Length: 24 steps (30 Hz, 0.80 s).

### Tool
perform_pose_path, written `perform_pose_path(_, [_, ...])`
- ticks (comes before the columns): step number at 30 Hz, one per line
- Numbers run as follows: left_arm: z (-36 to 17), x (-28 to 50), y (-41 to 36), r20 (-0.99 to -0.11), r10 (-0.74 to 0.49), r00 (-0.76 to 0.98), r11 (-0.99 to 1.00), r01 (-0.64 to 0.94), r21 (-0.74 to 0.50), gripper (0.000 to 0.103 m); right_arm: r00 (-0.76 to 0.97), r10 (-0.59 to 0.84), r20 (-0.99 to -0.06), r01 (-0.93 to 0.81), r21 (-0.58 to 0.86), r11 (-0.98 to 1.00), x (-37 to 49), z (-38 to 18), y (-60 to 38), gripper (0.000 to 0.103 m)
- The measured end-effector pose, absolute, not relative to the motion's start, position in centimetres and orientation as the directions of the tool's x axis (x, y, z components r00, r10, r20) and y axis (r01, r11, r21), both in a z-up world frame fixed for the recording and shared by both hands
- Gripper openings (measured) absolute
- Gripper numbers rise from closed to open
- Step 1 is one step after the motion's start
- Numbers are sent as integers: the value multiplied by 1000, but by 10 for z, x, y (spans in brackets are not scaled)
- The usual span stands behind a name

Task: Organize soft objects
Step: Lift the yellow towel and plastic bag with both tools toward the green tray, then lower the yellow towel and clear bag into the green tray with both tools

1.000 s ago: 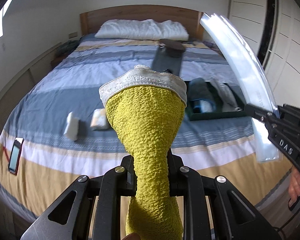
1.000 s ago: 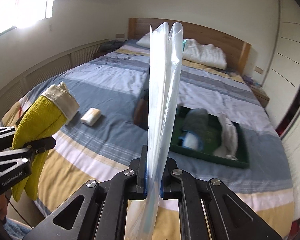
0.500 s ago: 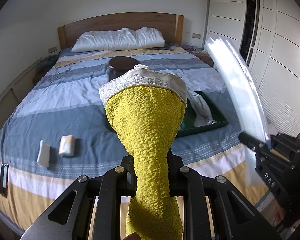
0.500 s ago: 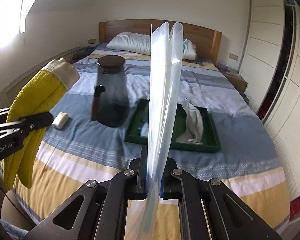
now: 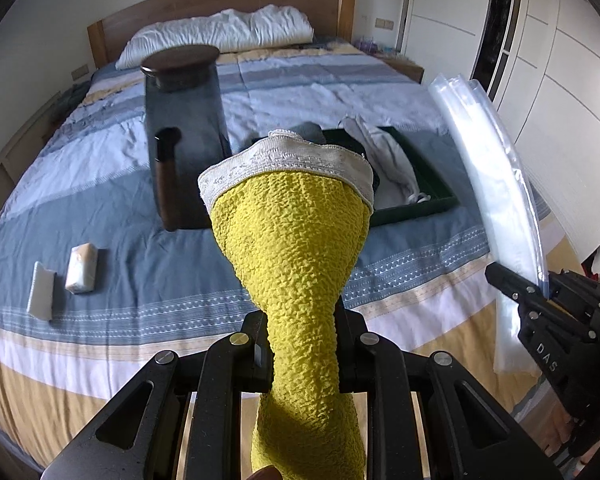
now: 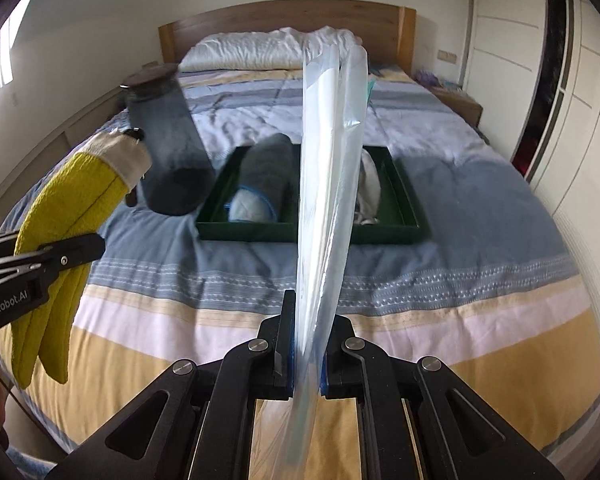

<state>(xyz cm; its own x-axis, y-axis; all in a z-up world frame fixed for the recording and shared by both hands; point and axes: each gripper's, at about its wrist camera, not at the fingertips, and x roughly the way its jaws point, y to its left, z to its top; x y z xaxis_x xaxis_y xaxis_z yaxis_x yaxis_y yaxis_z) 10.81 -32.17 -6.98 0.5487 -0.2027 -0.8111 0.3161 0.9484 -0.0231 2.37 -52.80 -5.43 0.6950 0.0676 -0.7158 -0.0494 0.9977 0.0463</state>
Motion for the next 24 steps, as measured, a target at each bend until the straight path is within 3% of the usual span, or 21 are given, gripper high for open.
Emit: perform_pose_path(24, [-58,188,-379,-757,-252,603,943,329,-52,17,726,115,-678,-112,49,993,168,-59,-523,7])
